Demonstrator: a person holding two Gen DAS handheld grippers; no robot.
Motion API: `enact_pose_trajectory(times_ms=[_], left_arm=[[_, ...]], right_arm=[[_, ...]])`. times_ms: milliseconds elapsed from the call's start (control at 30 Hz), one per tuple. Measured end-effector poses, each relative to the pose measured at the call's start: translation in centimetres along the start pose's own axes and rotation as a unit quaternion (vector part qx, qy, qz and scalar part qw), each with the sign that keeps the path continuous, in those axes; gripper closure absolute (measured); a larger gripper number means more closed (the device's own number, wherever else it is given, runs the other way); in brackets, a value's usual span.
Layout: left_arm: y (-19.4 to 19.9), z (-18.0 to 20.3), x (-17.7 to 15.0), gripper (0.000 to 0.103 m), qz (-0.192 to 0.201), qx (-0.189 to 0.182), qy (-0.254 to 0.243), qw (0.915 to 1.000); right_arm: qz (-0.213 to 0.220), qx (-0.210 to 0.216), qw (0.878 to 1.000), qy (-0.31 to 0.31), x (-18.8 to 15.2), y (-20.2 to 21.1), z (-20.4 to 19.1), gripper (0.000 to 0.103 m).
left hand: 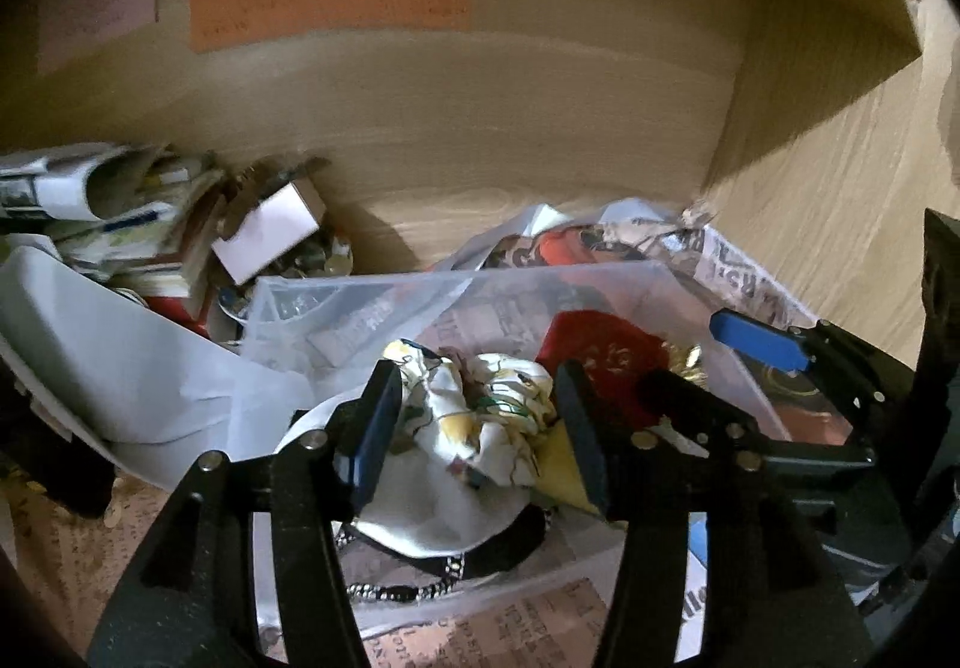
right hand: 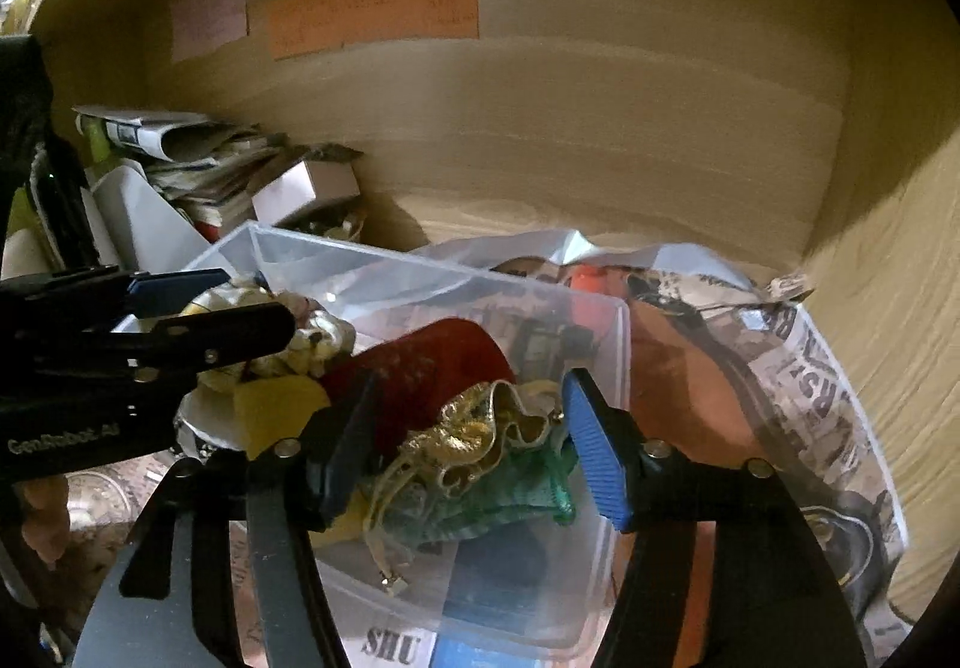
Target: Organize soft objects
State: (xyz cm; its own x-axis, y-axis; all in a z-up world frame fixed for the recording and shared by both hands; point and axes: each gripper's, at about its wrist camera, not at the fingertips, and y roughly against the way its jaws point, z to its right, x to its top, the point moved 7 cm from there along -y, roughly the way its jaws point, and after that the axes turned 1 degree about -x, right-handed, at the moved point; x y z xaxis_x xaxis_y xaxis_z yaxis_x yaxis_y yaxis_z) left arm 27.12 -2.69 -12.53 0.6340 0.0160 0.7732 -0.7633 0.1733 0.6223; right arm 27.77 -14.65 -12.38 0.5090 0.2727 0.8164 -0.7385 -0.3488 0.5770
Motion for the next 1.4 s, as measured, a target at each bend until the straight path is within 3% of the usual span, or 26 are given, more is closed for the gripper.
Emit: enact_pose_trajectory(times_ms=[167,433,533,667,700,767,967,1400], left_arm=[[4.0,0.2,1.1,0.05,0.052,0.0,0.003,0.9986],[10.6,1.1,2.1,0.048,0.129,0.001,-0.009,0.9916],[12.8,1.2,2.1,0.039,0.158,0.003,-0.009,0.9874],[15.6,1.5,1.7,0.022,0.198,0.024,-0.019,0.9798],[16.0,1.6,1.6,0.017,0.204,0.025,-0.021,0.9785],[16.8,1.7,1.4,0.013,0.212,0.026,-0.021,0.9767],[18.8,1.9,0.6,0.002,0.226,0.03,-0.021,0.9735],[19.3,1.8,-0.1,0.0,0.223,0.026,-0.019,0.9742]], right_arm=[[0.036,0.007,0.999,-0.006,1.3,3.0,0.2,0.042],[0.123,0.018,0.992,-0.007,3.8,9.8,-0.5,0.031],[0.153,0.022,0.988,-0.007,4.3,12.0,-0.8,0.02],[0.17,0.035,0.985,-0.007,4.7,13.6,-1.3,0.015],[0.173,0.037,0.984,-0.009,4.7,13.8,-1.4,0.009],[0.181,0.039,0.983,-0.009,4.6,14.4,-1.5,0.003],[0.19,0.043,0.981,-0.009,4.1,15.7,-2.2,0.0],[0.194,0.051,0.98,-0.017,3.2,16.5,-2.4,0.0]])
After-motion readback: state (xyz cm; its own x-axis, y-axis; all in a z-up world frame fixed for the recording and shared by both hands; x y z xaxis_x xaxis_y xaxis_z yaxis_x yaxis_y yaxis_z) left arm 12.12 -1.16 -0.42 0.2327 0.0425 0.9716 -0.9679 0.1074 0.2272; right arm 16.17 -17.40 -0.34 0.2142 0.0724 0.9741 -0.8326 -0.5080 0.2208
